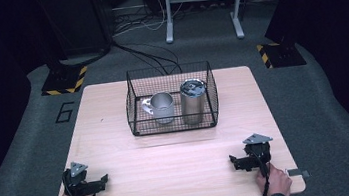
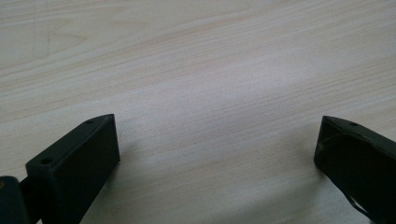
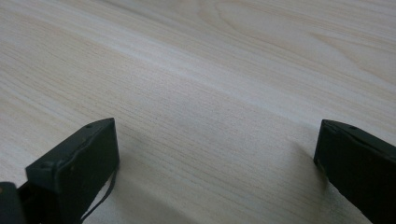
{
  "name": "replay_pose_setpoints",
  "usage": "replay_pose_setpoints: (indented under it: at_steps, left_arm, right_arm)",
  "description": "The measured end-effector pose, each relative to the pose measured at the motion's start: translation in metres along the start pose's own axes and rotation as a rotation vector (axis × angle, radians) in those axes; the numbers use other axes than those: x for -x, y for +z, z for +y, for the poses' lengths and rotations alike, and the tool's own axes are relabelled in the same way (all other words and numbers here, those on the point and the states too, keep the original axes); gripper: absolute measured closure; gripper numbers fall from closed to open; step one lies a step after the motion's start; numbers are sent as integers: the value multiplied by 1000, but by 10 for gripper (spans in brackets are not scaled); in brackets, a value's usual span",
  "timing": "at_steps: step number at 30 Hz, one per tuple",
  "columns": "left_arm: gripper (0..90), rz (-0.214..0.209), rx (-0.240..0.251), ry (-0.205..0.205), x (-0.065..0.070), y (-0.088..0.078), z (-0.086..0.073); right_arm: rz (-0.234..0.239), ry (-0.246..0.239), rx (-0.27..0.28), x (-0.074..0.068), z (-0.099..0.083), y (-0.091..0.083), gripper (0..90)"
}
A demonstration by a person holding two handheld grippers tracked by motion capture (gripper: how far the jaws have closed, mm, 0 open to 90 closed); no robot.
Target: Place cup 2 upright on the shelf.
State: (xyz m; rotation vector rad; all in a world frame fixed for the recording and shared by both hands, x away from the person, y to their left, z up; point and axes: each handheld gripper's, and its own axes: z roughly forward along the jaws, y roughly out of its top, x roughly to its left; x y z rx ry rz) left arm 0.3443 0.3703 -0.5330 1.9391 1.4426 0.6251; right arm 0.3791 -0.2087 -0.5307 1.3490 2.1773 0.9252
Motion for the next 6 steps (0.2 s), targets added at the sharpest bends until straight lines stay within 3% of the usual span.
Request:
replay_pose_setpoints:
  at_steps: [6]
  left_arm:
    - [0,4,-1,-5,0,1,1]
  right_arm:
    - [-1,-4,2,0,0,0,0]
